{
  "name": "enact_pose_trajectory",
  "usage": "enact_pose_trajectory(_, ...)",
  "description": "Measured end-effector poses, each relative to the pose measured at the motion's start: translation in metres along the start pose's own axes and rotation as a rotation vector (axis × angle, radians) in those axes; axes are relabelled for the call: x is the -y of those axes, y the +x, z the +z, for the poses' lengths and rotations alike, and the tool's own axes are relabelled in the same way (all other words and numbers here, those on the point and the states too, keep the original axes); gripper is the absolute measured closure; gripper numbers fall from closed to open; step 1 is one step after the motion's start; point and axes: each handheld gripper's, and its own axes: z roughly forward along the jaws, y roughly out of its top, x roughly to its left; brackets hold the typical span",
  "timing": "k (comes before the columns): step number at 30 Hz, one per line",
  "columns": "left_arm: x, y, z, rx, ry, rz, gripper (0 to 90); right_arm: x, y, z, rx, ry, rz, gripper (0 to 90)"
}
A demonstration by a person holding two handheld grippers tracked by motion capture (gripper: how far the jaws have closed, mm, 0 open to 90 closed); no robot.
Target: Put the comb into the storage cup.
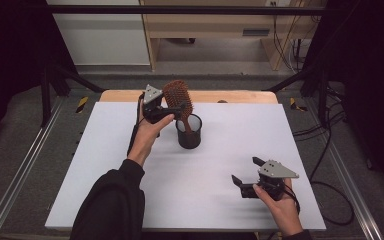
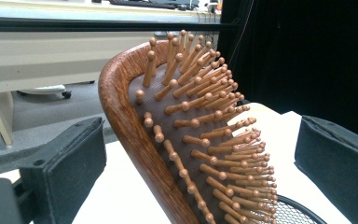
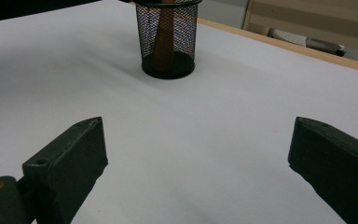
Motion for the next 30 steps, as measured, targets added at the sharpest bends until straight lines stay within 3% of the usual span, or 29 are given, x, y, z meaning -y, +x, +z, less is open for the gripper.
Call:
enact_pose_trajectory(18,0.001,0.000,-0.011,0.002,-0.016,0.000,2.2,0.000,0.000,0.000,-0.001,0.000,0.000,4.7)
enact_pose_trajectory(30,0.002,0.003,-0.035,-0.016,-0.039,0.025,2.0,0.000,0.001,0.000,0.002,-0.001,0.000,4.7)
